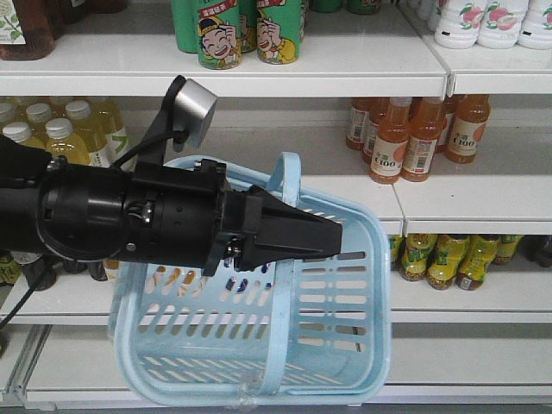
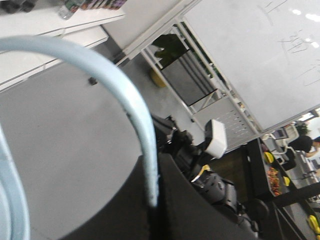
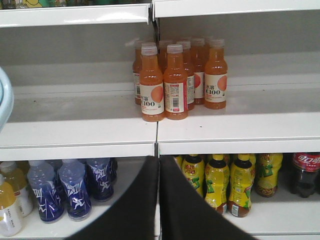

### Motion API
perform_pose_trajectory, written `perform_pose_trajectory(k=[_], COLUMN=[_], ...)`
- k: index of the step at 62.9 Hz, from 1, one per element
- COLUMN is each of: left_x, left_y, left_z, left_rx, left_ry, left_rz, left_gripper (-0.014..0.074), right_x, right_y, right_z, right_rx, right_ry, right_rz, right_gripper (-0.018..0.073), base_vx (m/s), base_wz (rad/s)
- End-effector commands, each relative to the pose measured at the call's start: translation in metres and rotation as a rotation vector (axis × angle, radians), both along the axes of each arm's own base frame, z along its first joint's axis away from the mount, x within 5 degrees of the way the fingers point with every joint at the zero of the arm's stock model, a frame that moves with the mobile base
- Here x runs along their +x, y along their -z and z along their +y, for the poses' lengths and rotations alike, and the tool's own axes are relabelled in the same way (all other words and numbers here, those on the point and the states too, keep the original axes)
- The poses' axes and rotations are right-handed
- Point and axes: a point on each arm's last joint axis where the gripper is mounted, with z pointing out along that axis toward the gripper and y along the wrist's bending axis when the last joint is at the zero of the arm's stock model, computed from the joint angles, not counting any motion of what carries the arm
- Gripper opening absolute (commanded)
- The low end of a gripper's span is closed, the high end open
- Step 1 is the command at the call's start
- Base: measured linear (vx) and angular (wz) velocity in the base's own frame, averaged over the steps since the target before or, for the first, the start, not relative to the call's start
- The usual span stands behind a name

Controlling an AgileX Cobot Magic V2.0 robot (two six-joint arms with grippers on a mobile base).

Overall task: Place coke in basket with both arms
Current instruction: 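Lift the basket by its handle off the shelf with the left gripper, then hold the basket in the left gripper while the base turns away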

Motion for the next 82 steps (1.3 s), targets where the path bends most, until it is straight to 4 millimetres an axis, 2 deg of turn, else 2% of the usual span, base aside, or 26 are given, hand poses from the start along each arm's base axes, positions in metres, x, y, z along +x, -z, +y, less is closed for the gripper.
perform_pose_trajectory(k=[1,21,82], left_x=[-0.01,-0.011,-0.011], left_y=[-0.026,-0.016,-0.015], left_z=[0.002,0.003,0.004], left_rx=[-0.116,0.001,0.015], left_ry=[0.017,0.043,0.046], left_rz=[-0.038,-0.104,-0.112], left_gripper=[-0.0007,-0.0007,-0.0006], right_x=[-0.001,-0.001,-0.001], right_y=[-0.005,-0.005,-0.005], right_z=[0.0,0.0,0.0], right_rx=[-0.018,-0.018,-0.018], right_ry=[-0.002,-0.002,-0.002], right_rz=[-0.084,-0.084,-0.084], right_gripper=[-0.0005,-0.0005,-0.0005], base_vx=[0.0,0.0,0.0], base_wz=[0.0,0.0,-0.01])
